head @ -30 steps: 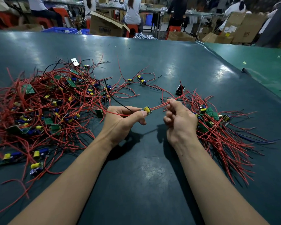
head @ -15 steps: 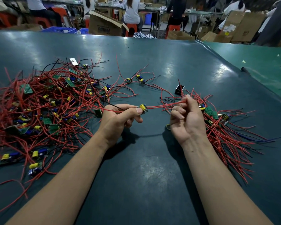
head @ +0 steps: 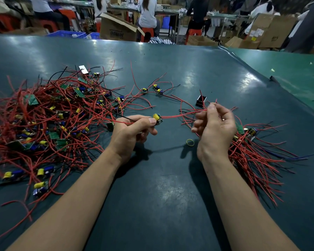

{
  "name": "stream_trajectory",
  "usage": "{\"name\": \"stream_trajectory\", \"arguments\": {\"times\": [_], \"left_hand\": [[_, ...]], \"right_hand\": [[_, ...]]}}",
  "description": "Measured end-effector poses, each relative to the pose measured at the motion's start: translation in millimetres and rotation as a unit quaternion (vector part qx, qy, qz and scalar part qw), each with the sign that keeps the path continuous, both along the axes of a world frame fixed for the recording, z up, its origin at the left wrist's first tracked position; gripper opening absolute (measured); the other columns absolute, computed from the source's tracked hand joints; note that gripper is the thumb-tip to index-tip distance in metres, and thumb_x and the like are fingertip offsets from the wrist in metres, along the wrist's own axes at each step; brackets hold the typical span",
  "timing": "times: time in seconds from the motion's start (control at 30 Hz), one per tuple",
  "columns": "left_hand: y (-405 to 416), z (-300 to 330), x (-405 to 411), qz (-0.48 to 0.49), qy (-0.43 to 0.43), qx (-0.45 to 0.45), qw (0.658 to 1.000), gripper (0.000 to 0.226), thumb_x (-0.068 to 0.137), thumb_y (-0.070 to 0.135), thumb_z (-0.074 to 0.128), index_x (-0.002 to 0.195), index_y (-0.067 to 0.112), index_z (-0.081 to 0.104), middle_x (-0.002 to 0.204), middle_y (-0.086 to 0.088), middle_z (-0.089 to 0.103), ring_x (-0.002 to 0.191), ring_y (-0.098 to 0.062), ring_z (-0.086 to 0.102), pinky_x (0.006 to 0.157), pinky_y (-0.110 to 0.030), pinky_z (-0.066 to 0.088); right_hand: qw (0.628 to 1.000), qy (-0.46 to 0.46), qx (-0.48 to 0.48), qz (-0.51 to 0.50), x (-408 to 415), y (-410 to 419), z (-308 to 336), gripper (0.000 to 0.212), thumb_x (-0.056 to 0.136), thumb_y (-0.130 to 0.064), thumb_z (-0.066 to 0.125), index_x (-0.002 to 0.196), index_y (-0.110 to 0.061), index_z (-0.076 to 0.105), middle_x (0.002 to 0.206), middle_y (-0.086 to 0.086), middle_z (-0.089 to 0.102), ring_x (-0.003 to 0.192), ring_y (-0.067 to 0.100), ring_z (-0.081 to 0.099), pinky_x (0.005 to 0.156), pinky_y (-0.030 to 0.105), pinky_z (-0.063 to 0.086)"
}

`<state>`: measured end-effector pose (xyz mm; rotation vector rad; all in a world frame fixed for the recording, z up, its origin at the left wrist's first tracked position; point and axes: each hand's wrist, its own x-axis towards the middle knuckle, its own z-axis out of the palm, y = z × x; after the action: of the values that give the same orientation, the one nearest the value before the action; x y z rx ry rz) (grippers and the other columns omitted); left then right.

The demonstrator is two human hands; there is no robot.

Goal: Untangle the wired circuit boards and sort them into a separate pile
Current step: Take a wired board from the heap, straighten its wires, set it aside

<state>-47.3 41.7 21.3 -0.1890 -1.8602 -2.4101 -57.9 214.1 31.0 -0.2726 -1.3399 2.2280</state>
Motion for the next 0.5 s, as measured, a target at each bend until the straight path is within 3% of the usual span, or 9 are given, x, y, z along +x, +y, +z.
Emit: {"name": "stream_trajectory", "arguments": {"times": [0.1,0.2,0.33,0.43,0.5], "left_hand": [[0,0,-2,0.025,-0.015,0.036,0.999,0.018,0.072,0.02,0.064,0.057,0.015,0.072,0.056,-0.004,0.061,0.047,-0.013,0.037,0.044,-0.021,0.027],[0,0,-2,0.006,-0.012,0.006,1.0,0.014,0.073,0.02,0.065,0.063,0.014,0.074,0.056,-0.004,0.062,0.05,-0.015,0.038,0.046,-0.022,0.027],[0,0,-2,-0.007,-0.011,-0.024,1.0,0.014,0.073,0.019,0.067,0.063,0.012,0.074,0.055,-0.004,0.062,0.052,-0.016,0.037,0.046,-0.022,0.026],[-2,0,-3,0.021,-0.019,0.013,1.0,0.017,0.072,0.019,0.064,0.056,0.014,0.069,0.054,-0.003,0.059,0.049,-0.015,0.036,0.047,-0.024,0.024],[-3,1,-3,0.029,-0.028,0.045,0.998,0.01,0.073,0.018,0.063,0.065,0.013,0.068,0.057,-0.004,0.057,0.046,-0.013,0.035,0.047,-0.023,0.023]], "right_hand": [[0.977,-0.093,-0.003,0.192,5,-12,-2,0.026,0.086,-0.037,0.067,0.093,-0.013,0.061,0.06,0.0,0.064,0.042,0.008,0.052,0.038,0.018,0.042],[0.953,-0.093,0.011,0.287,10,-22,-6,0.018,0.085,-0.029,0.069,0.088,-0.011,0.071,0.06,-0.002,0.061,0.045,0.005,0.051,0.039,0.015,0.041],[0.97,-0.079,0.0,0.23,6,-20,-4,0.009,0.089,-0.014,0.067,0.083,-0.009,0.071,0.057,-0.003,0.058,0.043,0.003,0.047,0.038,0.015,0.037],[0.985,-0.072,-0.075,0.138,0,-5,1,0.012,0.09,-0.008,0.066,0.078,-0.008,0.065,0.053,-0.004,0.055,0.04,0.003,0.042,0.035,0.015,0.031],[0.984,-0.059,-0.127,0.106,-3,5,4,0.012,0.091,-0.007,0.062,0.079,-0.007,0.064,0.052,-0.005,0.053,0.041,0.004,0.042,0.035,0.015,0.03]]}}
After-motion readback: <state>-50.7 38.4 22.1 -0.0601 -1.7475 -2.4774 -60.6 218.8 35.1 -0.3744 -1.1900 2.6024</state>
